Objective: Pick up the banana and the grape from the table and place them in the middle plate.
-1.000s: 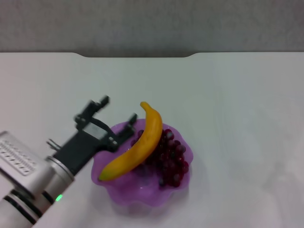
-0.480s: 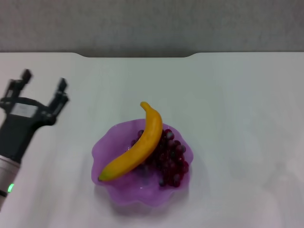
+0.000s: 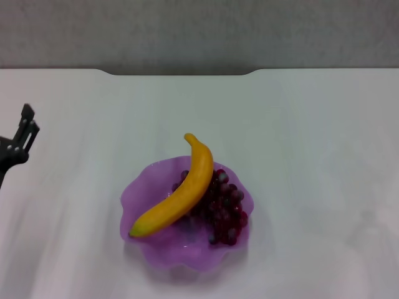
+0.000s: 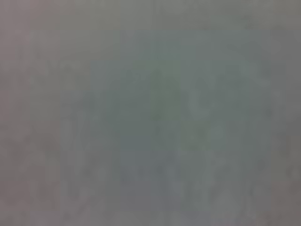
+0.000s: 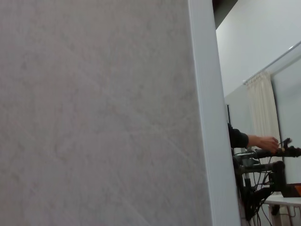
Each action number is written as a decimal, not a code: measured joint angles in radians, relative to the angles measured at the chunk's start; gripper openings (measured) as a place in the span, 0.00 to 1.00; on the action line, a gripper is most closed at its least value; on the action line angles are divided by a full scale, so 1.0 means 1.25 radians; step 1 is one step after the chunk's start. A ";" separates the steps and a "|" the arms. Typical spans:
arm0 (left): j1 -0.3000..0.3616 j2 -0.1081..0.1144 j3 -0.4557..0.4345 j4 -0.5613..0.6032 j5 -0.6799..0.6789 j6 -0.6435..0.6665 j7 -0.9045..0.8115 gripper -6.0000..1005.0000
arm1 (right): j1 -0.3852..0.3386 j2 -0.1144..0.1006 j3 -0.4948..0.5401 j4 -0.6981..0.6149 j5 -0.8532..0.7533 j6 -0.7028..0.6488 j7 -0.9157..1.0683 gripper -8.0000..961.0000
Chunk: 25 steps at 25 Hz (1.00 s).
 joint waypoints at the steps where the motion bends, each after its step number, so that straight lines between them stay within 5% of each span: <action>1: -0.002 0.000 0.000 0.006 -0.007 -0.014 -0.013 0.79 | 0.001 0.000 0.000 0.000 0.000 0.001 0.000 0.01; 12: -0.060 0.001 -0.006 0.096 -0.059 -0.150 -0.094 0.78 | 0.002 0.000 0.011 0.000 0.003 0.014 0.032 0.01; 22: -0.068 0.004 -0.014 0.127 -0.083 -0.152 -0.092 0.32 | 0.004 0.000 0.012 0.000 0.003 0.010 0.035 0.01; 25: -0.069 0.004 -0.018 0.128 -0.083 -0.148 -0.090 0.10 | 0.004 0.000 0.013 0.000 0.003 0.007 0.040 0.01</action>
